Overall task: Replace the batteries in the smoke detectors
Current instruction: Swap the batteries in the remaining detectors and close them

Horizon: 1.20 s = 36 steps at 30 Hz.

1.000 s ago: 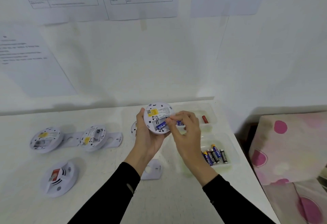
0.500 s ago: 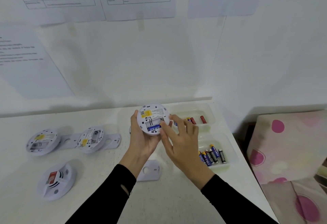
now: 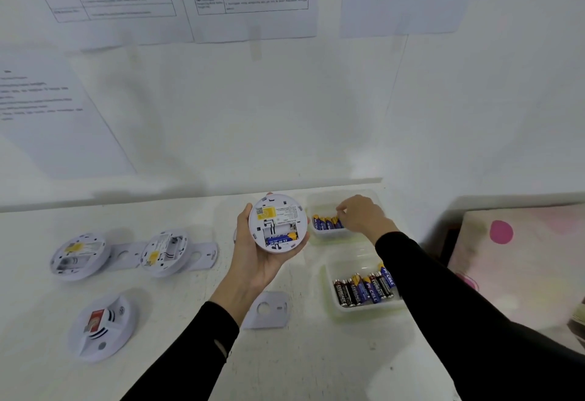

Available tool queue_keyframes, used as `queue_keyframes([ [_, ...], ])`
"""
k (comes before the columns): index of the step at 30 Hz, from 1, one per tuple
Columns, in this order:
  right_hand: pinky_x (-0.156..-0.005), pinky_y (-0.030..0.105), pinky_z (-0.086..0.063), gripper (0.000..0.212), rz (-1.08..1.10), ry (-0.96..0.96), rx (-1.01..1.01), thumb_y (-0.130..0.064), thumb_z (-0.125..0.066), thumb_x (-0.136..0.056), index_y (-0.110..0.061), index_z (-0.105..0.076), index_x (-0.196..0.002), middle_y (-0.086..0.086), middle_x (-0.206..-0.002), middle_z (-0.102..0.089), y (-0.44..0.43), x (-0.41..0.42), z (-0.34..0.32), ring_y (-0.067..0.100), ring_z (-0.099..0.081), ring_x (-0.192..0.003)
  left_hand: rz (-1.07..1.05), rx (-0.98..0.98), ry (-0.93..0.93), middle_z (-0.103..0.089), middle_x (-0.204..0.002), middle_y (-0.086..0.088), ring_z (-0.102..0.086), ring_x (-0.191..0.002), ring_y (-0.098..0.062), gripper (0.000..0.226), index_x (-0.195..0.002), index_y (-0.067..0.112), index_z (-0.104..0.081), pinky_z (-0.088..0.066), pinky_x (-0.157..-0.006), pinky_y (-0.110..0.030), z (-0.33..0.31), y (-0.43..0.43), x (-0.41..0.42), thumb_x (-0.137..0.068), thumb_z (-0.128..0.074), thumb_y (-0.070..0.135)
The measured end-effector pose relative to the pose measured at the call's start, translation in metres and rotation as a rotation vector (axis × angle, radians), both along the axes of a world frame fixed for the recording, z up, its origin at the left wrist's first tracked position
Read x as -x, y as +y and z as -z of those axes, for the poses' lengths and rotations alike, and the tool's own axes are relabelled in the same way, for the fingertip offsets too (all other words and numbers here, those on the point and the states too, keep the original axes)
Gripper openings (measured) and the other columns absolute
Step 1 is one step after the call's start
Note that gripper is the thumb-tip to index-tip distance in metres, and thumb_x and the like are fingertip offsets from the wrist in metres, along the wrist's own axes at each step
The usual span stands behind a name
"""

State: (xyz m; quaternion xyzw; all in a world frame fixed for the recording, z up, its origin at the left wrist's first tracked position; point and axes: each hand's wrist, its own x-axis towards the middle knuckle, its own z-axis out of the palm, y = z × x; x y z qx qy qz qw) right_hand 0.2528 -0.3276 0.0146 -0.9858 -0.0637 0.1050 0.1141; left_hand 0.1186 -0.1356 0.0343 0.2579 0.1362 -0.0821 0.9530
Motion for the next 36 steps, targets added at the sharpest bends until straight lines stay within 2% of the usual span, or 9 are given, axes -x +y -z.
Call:
queue_keyframes([
  [9, -0.080, 0.034, -0.049, 0.007, 0.005, -0.145, -0.204, -0.017, -0.059, -0.091, -0.011, -0.061, -0.094, 0.006, -0.096, -0.067, -0.003, 0.018, 0.000, 0.026, -0.063, -0.092, 0.007, 0.019, -0.012, -0.061, -0.132, -0.022, -0.050, -0.130, -0.045, 0.063, -0.141, 0.014, -0.051, -0.051, -0.093, -0.056, -0.003, 0.001, -0.001, -0.092, -0.049, 0.053],
  [14, -0.069, 0.022, -0.050, 0.004, 0.064, -0.477, -0.969, -0.015, -0.064, -0.091, -0.013, -0.062, -0.089, -0.002, -0.074, -0.068, 0.011, 0.075, -0.031, 0.007, -0.064, -0.072, -0.010, -0.001, -0.003, -0.062, -0.130, -0.022, -0.052, -0.127, -0.043, 0.056, -0.129, 0.013, -0.062, -0.051, -0.095, -0.055, 0.001, 0.002, -0.002, -0.094, -0.047, 0.054],
  [16, -0.070, 0.020, -0.050, 0.002, -0.053, -0.503, -1.095, -0.012, -0.066, -0.090, -0.012, -0.064, -0.090, -0.003, -0.076, -0.069, 0.026, 0.105, -0.046, 0.008, -0.065, -0.076, -0.028, -0.029, 0.007, -0.067, -0.121, -0.021, -0.063, -0.113, -0.039, 0.053, -0.113, 0.011, -0.071, -0.052, -0.093, -0.053, -0.001, 0.000, -0.002, -0.096, -0.045, 0.054],
  [19, -0.079, 0.022, -0.052, 0.008, -0.280, -0.628, -1.054, -0.006, -0.068, -0.088, -0.006, -0.067, -0.096, 0.003, -0.091, -0.068, 0.045, 0.130, -0.047, 0.012, -0.065, -0.088, -0.016, -0.103, -0.012, -0.072, -0.109, -0.017, -0.072, -0.093, -0.029, 0.056, -0.118, 0.010, -0.065, -0.056, -0.087, -0.046, -0.003, -0.005, -0.002, -0.097, -0.038, 0.055],
  [24, -0.086, 0.032, -0.052, 0.010, -0.470, -0.889, -0.802, -0.002, -0.068, -0.087, -0.002, -0.070, -0.096, 0.008, -0.101, -0.068, 0.052, 0.129, -0.027, 0.017, -0.063, -0.099, 0.037, -0.108, -0.001, -0.071, -0.108, -0.017, -0.070, -0.094, -0.026, 0.063, -0.124, 0.006, -0.060, -0.060, -0.071, -0.036, -0.005, -0.009, 0.001, -0.097, -0.036, 0.057],
  [26, -0.084, 0.032, -0.050, 0.009, -0.529, -0.960, -0.682, -0.004, -0.067, -0.087, -0.006, -0.072, -0.095, 0.008, -0.101, -0.069, 0.053, 0.127, -0.019, 0.016, -0.061, -0.097, 0.059, -0.095, 0.001, -0.071, -0.106, -0.017, -0.068, -0.095, -0.026, 0.065, -0.125, 0.004, -0.059, -0.061, -0.074, -0.033, -0.004, -0.009, 0.003, -0.096, -0.037, 0.058],
  [29, -0.084, 0.036, -0.048, 0.012, -0.515, -0.940, -0.669, -0.010, -0.069, -0.087, -0.015, -0.076, -0.096, 0.004, -0.101, -0.068, 0.056, 0.125, -0.015, 0.014, -0.058, -0.098, 0.069, -0.085, 0.012, -0.069, -0.109, -0.018, -0.068, -0.100, -0.028, 0.067, -0.123, 0.002, -0.060, -0.058, -0.083, -0.032, -0.001, -0.010, 0.004, -0.096, -0.037, 0.059],
  [32, -0.097, 0.035, -0.040, 0.019, -0.390, -0.813, -0.761, -0.029, -0.066, -0.089, -0.030, -0.074, -0.107, -0.002, -0.123, -0.061, 0.056, 0.128, -0.013, 0.016, -0.053, -0.115, 0.080, -0.055, 0.012, -0.067, -0.115, -0.018, -0.067, -0.105, -0.031, 0.065, -0.115, 0.005, -0.071, -0.055, -0.090, -0.037, -0.001, -0.010, 0.004, -0.094, -0.042, 0.059],
  [36, -0.101, 0.009, -0.035, 0.065, -0.043, -0.275, -1.161, -0.034, -0.074, -0.082, -0.041, -0.042, -0.138, -0.015, -0.145, -0.033, 0.060, 0.145, -0.022, -0.010, -0.029, -0.133, 0.018, -0.076, 0.022, -0.067, -0.122, -0.021, -0.064, -0.113, -0.038, 0.060, -0.122, 0.011, -0.066, -0.050, -0.098, -0.052, 0.001, -0.010, 0.002, -0.096, -0.041, 0.058],
])
